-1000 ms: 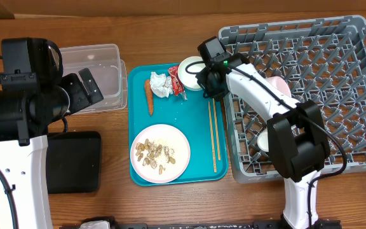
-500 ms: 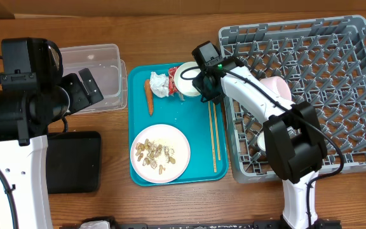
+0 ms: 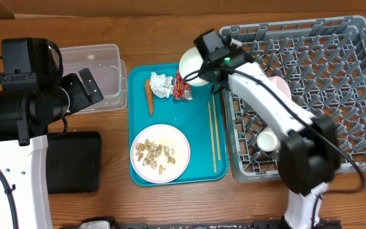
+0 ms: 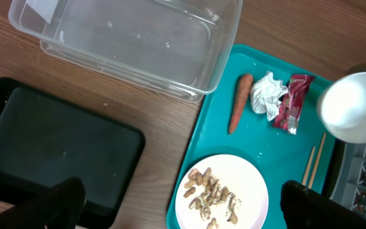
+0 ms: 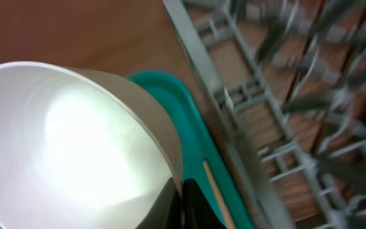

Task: Sort waste into correct bins and load items into the dishwasher
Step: 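Grasp the white bowl with the right gripper and lift it, then place the white bowl in the rack beside the pink bowl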

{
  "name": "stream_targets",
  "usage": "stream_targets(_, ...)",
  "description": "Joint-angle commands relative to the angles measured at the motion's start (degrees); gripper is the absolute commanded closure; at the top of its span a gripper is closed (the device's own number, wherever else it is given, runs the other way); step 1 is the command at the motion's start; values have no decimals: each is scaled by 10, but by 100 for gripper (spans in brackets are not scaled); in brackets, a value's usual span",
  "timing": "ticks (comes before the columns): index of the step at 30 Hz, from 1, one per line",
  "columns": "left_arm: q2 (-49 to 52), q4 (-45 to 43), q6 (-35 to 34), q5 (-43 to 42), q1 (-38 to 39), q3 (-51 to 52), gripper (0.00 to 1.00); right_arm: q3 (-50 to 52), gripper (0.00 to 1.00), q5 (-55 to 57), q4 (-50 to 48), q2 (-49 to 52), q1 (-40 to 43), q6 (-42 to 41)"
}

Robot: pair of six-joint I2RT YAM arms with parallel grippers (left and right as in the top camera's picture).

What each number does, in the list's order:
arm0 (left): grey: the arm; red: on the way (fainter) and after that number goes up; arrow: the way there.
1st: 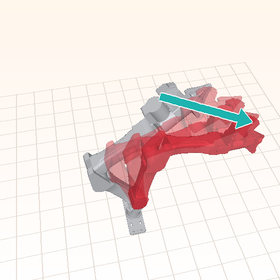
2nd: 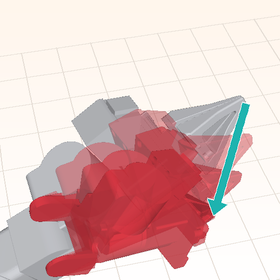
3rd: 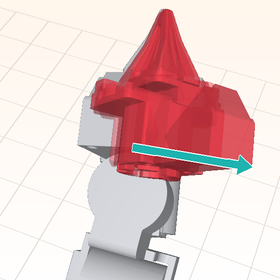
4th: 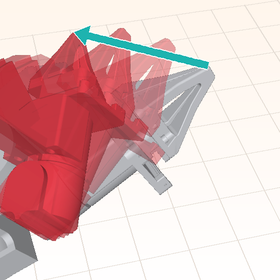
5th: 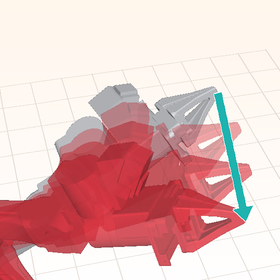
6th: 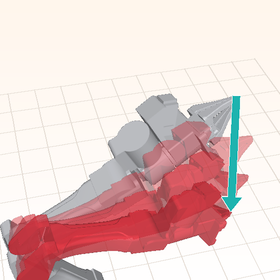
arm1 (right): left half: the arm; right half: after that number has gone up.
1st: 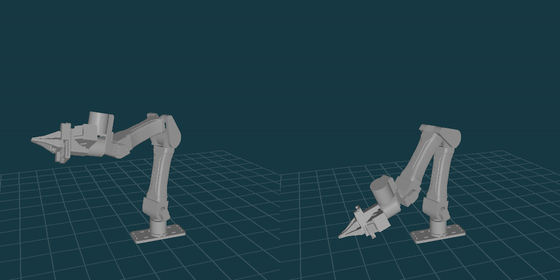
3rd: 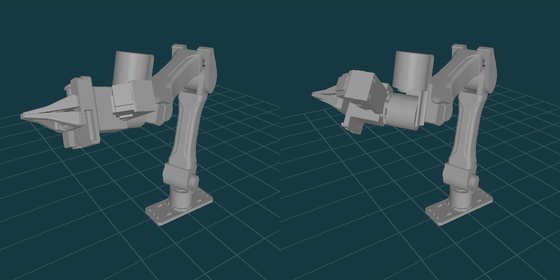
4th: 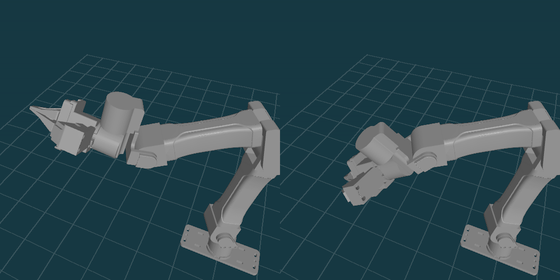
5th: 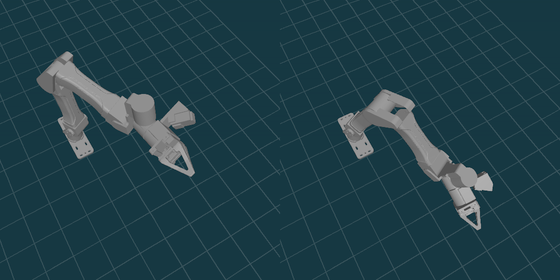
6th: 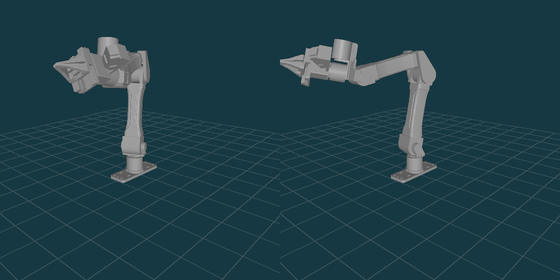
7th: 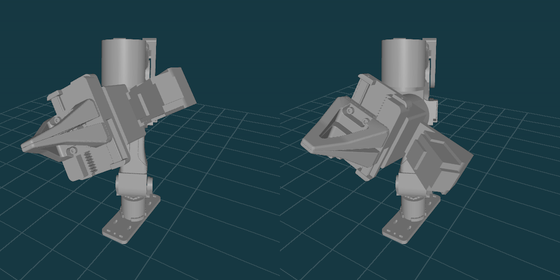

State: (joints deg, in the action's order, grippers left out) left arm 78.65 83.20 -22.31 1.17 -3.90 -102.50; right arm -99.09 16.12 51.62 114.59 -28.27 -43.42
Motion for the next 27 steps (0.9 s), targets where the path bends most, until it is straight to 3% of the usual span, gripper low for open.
stream_targets(1, 1, 2, 9, 7, -3, -5, 0, -28, 96, 71, 6, -88, -3, 121)
stream_targets(11, 1, 2, 9, 7, -3, -5, 0, -28, 96, 503, 122, -176, 52, 120)
stream_targets(17, 1, 2, 9, 7, -3, -5, 0, 7, 96, 563, 162, -164, 142, 120)
stream_targets(27, 1, 2, 9, 7, -3, -5, 0, 111, 96, 614, 105, -115, 235, 122)
